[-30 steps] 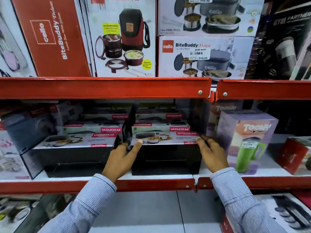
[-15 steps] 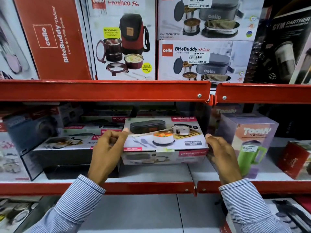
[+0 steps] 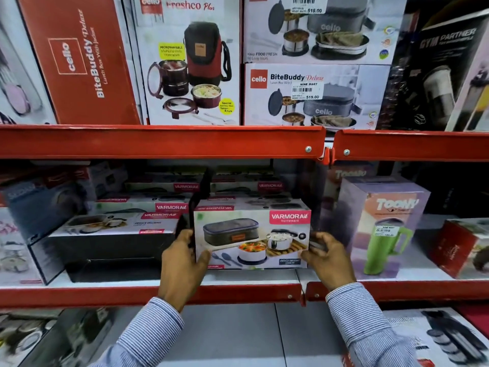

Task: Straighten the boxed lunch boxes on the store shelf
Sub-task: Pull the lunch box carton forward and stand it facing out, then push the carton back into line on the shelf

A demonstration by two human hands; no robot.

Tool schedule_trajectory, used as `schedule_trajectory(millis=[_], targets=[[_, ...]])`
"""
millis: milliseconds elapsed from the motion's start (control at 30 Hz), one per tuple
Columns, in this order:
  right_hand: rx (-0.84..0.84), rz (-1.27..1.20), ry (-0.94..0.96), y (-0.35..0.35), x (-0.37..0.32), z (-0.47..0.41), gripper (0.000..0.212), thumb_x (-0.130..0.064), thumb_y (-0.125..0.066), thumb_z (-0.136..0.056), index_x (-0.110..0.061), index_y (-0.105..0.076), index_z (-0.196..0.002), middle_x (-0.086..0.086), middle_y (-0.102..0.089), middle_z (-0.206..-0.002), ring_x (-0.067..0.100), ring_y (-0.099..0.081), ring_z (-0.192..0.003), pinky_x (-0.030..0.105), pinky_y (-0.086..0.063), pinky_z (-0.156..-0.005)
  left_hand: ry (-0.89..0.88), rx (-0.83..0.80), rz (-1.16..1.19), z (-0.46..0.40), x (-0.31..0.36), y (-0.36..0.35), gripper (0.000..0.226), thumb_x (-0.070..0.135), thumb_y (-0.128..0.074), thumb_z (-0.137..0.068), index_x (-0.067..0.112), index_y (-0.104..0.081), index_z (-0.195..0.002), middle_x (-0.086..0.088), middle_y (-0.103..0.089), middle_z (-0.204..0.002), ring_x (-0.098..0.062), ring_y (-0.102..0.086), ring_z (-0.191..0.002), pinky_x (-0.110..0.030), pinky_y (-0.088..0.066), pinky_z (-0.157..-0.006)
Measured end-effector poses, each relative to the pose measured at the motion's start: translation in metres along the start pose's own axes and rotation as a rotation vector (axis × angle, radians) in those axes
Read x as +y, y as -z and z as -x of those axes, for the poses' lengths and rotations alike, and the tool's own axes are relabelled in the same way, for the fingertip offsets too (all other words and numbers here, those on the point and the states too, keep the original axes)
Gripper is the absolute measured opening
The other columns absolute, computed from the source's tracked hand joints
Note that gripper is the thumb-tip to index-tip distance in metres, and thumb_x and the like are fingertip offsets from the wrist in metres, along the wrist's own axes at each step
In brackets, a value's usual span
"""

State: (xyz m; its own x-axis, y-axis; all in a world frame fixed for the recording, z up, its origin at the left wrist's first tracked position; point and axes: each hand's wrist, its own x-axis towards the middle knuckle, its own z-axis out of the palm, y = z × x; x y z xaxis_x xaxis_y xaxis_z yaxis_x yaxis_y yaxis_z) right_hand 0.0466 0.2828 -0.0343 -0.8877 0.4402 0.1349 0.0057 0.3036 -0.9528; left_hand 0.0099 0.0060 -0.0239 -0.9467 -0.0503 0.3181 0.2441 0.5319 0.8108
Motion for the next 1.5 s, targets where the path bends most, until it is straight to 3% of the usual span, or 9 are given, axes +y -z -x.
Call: schedule_trajectory(millis=[100, 233, 300, 433, 800, 1100, 1233, 1367, 1500], targets=[[0.017, 0.062, -0.011, -0.003, 0.01, 0.0, 0.041, 0.002, -0.077, -0.069, -0.021, -0.061, -0.099, -0.001, -0.072, -0.1, 0.01, -0.068, -0.092, 0.042, -0.053, -0.096, -0.033, -0.014, -0.04, 0.006, -0.005, -0.008, 0.046, 0.013, -0.073, -0.085, 0.014, -0.056, -0.127, -0.007, -0.073, -0.122, -0.023, -0.072, -0.106, -0.04, -0.056, -0.098], [0.028, 0.128, -0.028, -0.006, 0.014, 0.007, 0.04, 0.001, -0.078, -0.068, -0.025, -0.061, -0.094, -0.004, -0.072, -0.094, 0.014, -0.069, -0.09, 0.038, -0.054, -0.093, -0.008, -0.033, -0.075, 0.01, -0.016, -0.014, 0.043, 0.015, -0.071, -0.085, 0.011, -0.056, -0.125, -0.007, -0.075, -0.116, -0.022, -0.073, -0.098, -0.029, -0.056, -0.09], [0.039, 0.149, -0.017, -0.007, 0.015, 0.008, 0.04, 0.0, -0.077, -0.069, -0.025, -0.061, -0.095, -0.003, -0.073, -0.094, 0.016, -0.069, -0.091, 0.036, -0.054, -0.091, -0.015, -0.032, -0.068, 0.013, -0.02, -0.016, 0.043, 0.013, -0.072, -0.085, 0.01, -0.054, -0.125, -0.006, -0.075, -0.112, -0.016, -0.071, -0.091, -0.029, -0.056, -0.091], [0.04, 0.157, -0.022, -0.007, 0.015, 0.008, 0.042, 0.001, -0.076, -0.07, -0.019, -0.064, -0.105, -0.001, -0.073, -0.1, 0.016, -0.069, -0.094, 0.036, -0.054, -0.092, -0.042, -0.02, -0.081, 0.013, -0.024, -0.016, 0.049, 0.013, -0.072, -0.086, 0.01, -0.052, -0.131, -0.007, -0.074, -0.119, -0.023, -0.072, -0.105, -0.027, -0.054, -0.09], [0.061, 0.195, -0.02, -0.003, 0.014, 0.019, 0.041, -0.003, -0.077, -0.072, -0.019, -0.064, -0.107, -0.003, -0.07, -0.097, 0.013, -0.064, -0.091, 0.026, -0.049, -0.086, -0.073, -0.002, -0.097, 0.016, -0.028, -0.013, 0.04, 0.021, -0.069, -0.089, 0.016, -0.061, -0.128, -0.003, -0.078, -0.112, -0.018, -0.074, -0.101, -0.03, -0.057, -0.092], [0.092, 0.196, 0.017, -0.001, 0.017, 0.028, 0.05, -0.009, -0.077, -0.073, -0.015, -0.059, -0.119, 0.006, -0.068, -0.119, 0.022, -0.063, -0.107, 0.026, -0.047, -0.087, -0.093, 0.001, -0.128, 0.024, -0.03, -0.01, 0.053, 0.027, -0.071, -0.087, 0.013, -0.056, -0.136, -0.005, -0.076, -0.119, -0.019, -0.073, -0.106, -0.022, -0.052, -0.089], [0.259, 0.338, 0.266, -0.004, 0.012, 0.042, 0.066, -0.022, -0.075, -0.075, -0.015, -0.045, -0.133, 0.009, -0.049, -0.141, 0.028, -0.047, -0.128, 0.04, -0.041, -0.106, -0.112, 0.014, -0.194, 0.034, -0.027, 0.003, 0.067, 0.034, -0.071, -0.086, 0.01, -0.049, -0.144, -0.009, -0.07, -0.13, -0.023, -0.07, -0.114, -0.031, -0.053, -0.096], [0.33, 0.575, 0.546, -0.014, -0.01, 0.058, 0.076, -0.035, -0.059, -0.084, -0.019, -0.022, -0.149, 0.006, -0.019, -0.16, 0.022, -0.01, -0.149, 0.044, -0.017, -0.119, -0.255, 0.096, -0.29, 0.048, -0.016, 0.021, 0.063, 0.033, -0.072, -0.085, 0.01, -0.054, -0.14, -0.01, -0.068, -0.132, -0.026, -0.069, -0.115, -0.034, -0.053, -0.095], [0.24, 0.829, 0.67, -0.039, -0.027, 0.065, 0.079, -0.051, -0.042, -0.088, -0.015, -0.012, -0.151, 0.012, -0.002, -0.162, 0.029, 0.007, -0.149, 0.055, -0.002, -0.12, -0.442, 0.161, -0.54, 0.053, -0.024, 0.041, 0.066, 0.044, -0.057, -0.089, 0.013, -0.046, -0.146, -0.01, -0.044, -0.155, -0.026, -0.039, -0.146, -0.048, -0.038, -0.116]])
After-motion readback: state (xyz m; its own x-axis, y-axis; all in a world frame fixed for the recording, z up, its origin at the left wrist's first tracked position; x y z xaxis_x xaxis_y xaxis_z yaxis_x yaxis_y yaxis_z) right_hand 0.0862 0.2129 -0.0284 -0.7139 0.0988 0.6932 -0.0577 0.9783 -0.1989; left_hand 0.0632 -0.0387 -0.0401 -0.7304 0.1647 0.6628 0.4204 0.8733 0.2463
